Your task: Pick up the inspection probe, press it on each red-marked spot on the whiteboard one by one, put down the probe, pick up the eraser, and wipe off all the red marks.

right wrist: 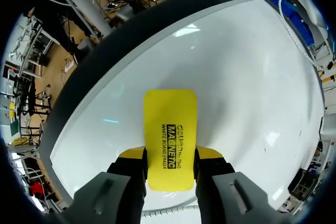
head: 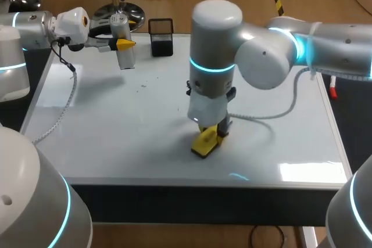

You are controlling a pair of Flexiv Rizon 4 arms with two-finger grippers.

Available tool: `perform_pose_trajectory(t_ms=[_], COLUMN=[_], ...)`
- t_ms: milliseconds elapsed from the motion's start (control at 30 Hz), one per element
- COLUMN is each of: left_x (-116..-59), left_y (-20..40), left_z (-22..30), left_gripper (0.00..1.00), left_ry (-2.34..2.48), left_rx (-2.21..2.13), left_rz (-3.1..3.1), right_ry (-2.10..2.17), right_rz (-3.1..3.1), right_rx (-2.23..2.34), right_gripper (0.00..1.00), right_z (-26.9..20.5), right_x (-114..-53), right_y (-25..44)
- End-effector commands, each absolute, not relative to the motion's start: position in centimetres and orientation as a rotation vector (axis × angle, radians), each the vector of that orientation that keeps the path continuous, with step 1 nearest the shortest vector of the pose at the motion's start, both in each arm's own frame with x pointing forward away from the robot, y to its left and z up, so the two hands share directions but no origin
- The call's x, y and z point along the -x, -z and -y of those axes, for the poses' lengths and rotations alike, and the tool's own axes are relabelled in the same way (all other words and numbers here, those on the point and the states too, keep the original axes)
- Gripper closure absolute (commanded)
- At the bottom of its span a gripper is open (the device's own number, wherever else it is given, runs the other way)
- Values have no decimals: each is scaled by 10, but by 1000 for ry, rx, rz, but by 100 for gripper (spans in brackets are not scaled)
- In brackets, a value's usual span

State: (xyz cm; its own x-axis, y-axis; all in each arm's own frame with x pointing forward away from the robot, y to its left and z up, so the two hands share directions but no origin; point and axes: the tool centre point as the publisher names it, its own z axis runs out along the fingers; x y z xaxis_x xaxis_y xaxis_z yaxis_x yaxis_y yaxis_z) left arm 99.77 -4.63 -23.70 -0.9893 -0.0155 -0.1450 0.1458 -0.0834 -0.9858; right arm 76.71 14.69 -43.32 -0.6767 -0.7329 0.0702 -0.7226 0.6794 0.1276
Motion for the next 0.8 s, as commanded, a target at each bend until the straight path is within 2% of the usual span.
perform_pose_trajectory(t_ms=[33,367,800], left_x=[-997,-997,-997], left_y=[236,236,236], left_z=[47,47,47], left_gripper=[100,100,100], left_ry=[2227,2227,2227], left_rx=[-145,-145,-145], left_rz=[-2049,-2049,-2049], right_ry=[149,138,8], right_rz=[2757,2755,2819], right_rx=[-1209,-1261,-1487], right_gripper=[100,100,100], right_z=[-130,-134,-143], right_x=[-776,-782,-810], right_y=[472,460,362])
